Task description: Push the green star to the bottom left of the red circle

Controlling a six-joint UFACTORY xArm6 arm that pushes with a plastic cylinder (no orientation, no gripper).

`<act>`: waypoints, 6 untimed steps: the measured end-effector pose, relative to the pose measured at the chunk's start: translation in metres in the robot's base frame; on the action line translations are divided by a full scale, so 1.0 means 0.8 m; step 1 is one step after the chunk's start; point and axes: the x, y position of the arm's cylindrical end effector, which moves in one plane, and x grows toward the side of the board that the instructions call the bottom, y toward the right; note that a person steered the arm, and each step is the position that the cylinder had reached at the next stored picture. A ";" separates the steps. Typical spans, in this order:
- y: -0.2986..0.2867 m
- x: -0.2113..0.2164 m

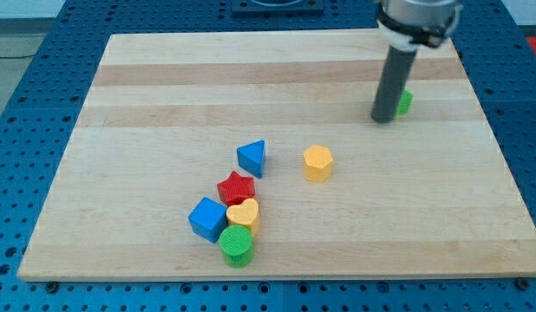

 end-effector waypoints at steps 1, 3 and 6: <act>0.007 -0.037; 0.027 0.018; 0.057 -0.030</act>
